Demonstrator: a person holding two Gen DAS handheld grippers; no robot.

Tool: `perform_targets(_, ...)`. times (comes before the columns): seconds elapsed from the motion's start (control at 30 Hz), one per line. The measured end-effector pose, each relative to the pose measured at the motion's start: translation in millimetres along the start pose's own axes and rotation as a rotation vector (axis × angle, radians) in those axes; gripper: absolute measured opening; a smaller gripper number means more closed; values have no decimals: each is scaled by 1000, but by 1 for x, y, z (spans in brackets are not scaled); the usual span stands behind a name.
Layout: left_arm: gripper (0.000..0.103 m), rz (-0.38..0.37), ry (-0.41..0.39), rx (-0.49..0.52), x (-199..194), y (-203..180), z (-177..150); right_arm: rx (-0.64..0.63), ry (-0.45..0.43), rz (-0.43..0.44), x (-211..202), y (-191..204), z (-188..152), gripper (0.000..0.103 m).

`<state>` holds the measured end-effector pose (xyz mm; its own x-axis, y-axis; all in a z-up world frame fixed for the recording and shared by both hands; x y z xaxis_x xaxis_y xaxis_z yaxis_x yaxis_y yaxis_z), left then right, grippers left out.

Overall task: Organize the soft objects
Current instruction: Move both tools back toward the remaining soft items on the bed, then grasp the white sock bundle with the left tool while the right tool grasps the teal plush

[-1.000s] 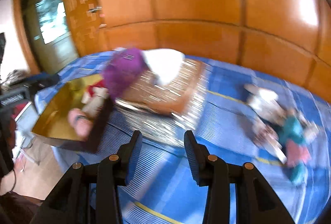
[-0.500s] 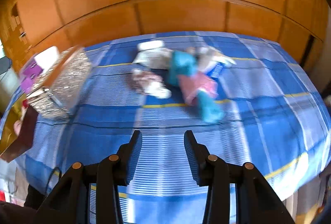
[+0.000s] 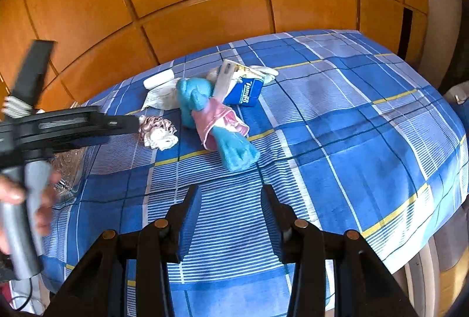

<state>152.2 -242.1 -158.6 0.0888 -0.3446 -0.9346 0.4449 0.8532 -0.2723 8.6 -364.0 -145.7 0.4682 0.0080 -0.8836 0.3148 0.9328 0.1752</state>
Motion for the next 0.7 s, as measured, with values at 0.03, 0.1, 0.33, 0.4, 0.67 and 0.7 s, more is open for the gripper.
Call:
perform_targets(0.03, 78, -6, 7, -24, 7, 2, 4, 2, 1, 1, 1, -1, 0, 42)
perform_targets(0.1, 78, -9, 0, -49, 14, 3, 10, 7, 3, -4, 2, -4, -1, 42)
perform_targets(0.33, 45, -8, 30, 13, 42, 3, 14, 28, 23, -4, 8, -12, -3, 42)
perform_targets(0.4, 42, -15, 19, 51, 39, 0, 7, 28, 21, -2, 8, -14, 1, 42)
perform_targets(0.67, 42, -15, 17, 73, 30, 8, -22, -110, 35, 64, 18, 8, 41, 46)
perform_targets(0.7, 42, -12, 18, 75, 30, 9, -24, -146, 43, 49, 26, 11, 49, 46)
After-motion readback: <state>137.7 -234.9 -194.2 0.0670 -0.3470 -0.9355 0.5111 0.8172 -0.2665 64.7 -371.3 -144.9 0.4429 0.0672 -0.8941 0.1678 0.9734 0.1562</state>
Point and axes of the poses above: each gripper's, at about its wrist camera, not at the fingertips, and x roughly the way its jaws point, y to its left, z to its top, the point moved 9 cm from there along x, roughly the way its jaws point, and after that the axes turned 14 degrees about y, right-handed, at the moved point
